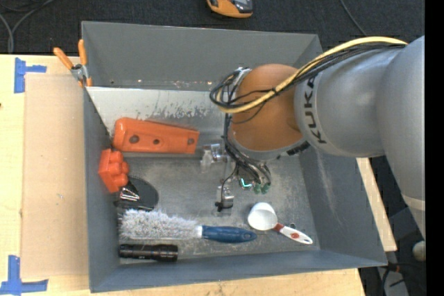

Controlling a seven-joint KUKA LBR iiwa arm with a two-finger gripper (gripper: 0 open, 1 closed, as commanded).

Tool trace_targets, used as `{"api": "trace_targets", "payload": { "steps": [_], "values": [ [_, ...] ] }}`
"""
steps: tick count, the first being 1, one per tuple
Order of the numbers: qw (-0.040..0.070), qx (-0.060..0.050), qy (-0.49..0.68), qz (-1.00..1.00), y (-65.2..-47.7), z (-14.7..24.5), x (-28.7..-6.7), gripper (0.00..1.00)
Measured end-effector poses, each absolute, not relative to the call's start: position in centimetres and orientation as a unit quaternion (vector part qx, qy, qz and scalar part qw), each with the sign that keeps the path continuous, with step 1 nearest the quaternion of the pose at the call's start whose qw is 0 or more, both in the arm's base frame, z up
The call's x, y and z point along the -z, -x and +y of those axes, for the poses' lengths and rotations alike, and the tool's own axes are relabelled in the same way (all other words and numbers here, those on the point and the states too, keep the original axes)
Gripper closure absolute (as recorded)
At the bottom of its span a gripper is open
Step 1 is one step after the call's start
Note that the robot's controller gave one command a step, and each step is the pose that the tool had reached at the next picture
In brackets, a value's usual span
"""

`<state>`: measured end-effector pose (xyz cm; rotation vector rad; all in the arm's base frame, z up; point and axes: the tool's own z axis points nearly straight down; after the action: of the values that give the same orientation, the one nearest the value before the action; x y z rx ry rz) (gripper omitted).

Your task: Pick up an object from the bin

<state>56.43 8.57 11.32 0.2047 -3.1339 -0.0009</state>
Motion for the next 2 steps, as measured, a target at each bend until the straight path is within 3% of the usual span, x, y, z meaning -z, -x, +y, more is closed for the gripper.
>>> {"api": "trace_targets", "payload": {
  "steps": [1, 2],
  "values": [
    [-0.002, 0.000, -0.077, -0.997, -59.4, 6.1, -12.2, 0.00],
    [0.003, 0.000, -0.104, -0.995, -51.5, -0.9, -7.5, 0.00]
  ]
}}
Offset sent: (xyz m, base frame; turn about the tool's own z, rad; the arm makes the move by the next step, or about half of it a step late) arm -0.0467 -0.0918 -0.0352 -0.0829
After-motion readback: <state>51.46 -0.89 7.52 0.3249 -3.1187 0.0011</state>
